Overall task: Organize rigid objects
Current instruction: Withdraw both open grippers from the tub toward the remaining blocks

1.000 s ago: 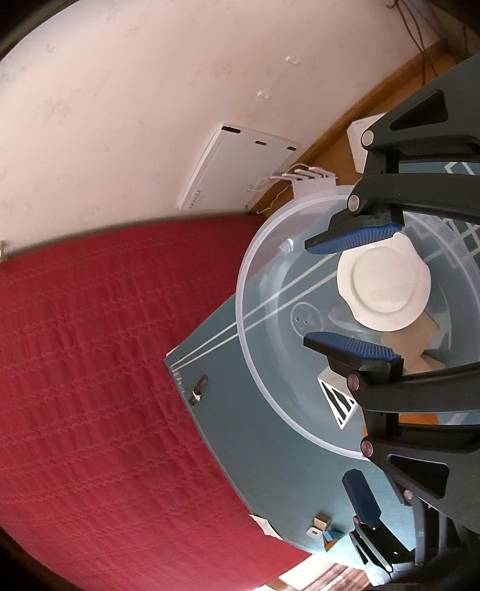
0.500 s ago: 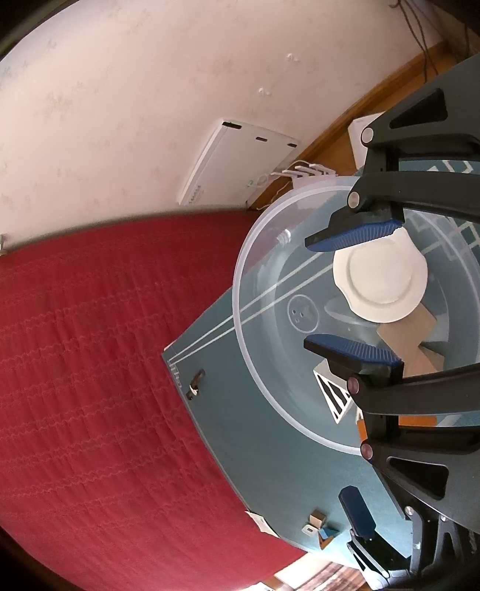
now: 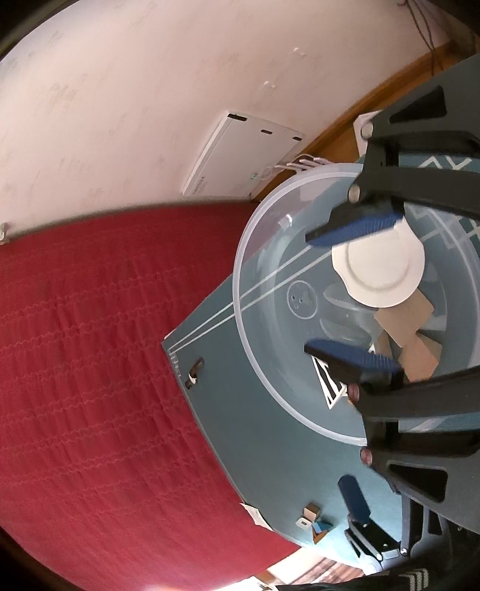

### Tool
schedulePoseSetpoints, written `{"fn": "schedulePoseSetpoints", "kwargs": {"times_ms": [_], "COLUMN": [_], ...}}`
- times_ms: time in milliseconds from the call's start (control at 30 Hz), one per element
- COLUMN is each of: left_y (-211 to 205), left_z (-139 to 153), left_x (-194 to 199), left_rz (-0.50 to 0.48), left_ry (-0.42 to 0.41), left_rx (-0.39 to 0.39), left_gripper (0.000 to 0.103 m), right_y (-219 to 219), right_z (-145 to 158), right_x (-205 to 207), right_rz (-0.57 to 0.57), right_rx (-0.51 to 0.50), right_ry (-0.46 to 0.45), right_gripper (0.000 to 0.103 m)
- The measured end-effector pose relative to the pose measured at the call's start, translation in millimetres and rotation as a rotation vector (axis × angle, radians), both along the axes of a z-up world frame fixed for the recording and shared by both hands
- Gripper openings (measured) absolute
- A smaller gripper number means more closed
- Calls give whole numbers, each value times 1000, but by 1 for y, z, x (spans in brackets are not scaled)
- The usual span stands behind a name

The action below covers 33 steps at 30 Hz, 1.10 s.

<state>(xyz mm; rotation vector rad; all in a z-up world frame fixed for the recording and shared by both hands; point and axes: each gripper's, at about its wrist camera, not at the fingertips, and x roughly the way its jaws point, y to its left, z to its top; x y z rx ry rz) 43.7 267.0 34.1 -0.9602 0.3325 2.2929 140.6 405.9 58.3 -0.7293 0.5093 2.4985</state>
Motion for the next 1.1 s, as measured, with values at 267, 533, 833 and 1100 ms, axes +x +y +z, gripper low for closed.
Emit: {"fn": "schedulePoseSetpoints", "kwargs": {"times_ms": [267, 533, 833, 1100], "left_y": [-9, -26, -41, -59], "left_z": [3, 2, 5, 6], "left_x": [-1, -7, -14, -19], "left_rz": [67, 139, 192, 241], "left_ry": [67, 85, 117, 116], "left_rx": [-19, -30, -35, -38], "left_gripper": [103, 103, 103, 103], "right_y": [-11, -14, -29, -48], "right_z": [1, -1, -1, 1], "right_x": [0, -1, -6, -17], "right_rz": [12, 15, 56, 104], "right_rx": [33, 39, 74, 98], "right_ry": [23, 6, -14, -29], "right_gripper": [82, 82, 83, 83]}}
